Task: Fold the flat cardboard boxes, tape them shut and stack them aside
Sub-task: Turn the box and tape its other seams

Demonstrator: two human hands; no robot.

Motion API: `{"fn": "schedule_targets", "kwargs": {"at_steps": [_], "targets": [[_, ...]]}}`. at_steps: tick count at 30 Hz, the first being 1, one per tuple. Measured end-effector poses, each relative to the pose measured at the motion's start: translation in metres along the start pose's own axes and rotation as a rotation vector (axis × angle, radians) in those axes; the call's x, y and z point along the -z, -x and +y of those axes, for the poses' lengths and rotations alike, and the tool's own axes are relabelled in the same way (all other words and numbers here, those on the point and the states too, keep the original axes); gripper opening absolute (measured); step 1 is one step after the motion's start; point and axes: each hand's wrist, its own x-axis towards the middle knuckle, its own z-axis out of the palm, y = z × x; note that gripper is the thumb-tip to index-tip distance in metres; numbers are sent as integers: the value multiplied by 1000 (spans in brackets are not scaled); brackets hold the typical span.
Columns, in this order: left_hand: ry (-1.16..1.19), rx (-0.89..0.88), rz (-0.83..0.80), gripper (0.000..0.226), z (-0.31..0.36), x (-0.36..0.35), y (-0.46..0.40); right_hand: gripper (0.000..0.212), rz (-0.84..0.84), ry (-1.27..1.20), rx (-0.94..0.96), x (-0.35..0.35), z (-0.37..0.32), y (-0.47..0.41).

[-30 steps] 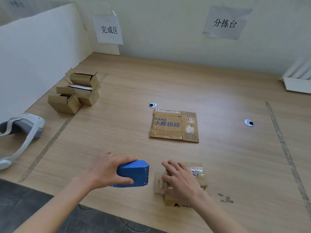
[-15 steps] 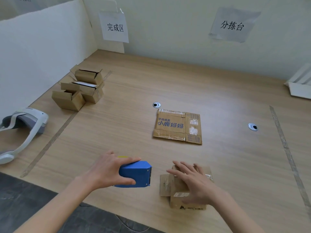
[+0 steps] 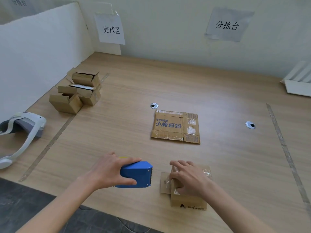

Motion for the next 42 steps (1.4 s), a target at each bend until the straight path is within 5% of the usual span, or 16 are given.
{"fn": "schedule_targets", "kwargs": {"at_steps": [9,15,18,24,32,38,42], "targets": [[-6,-12,25,75,6,-5,3,48,-66,73,9,-18,-6,-13],[-34,-18,31,76,5,-2,5,104,-3,-216,-51,-8,13,16],[-25,1,15,77,7,2,3,112,-22,-314,-183,-11,33,53],[-15,-11,15,75,20,5,-7,95,62,-326,-426,-17,35,77],[2,-75,26,75,42,2,-23,105,289,-385,-908,-26,-28,37],[10,-77,-6,71,47,-4,-28,83,340,-504,-920,-29,-41,36],[35,-93,-7,66,53,2,-26,44,634,-712,-647,-12,-28,48]]}}
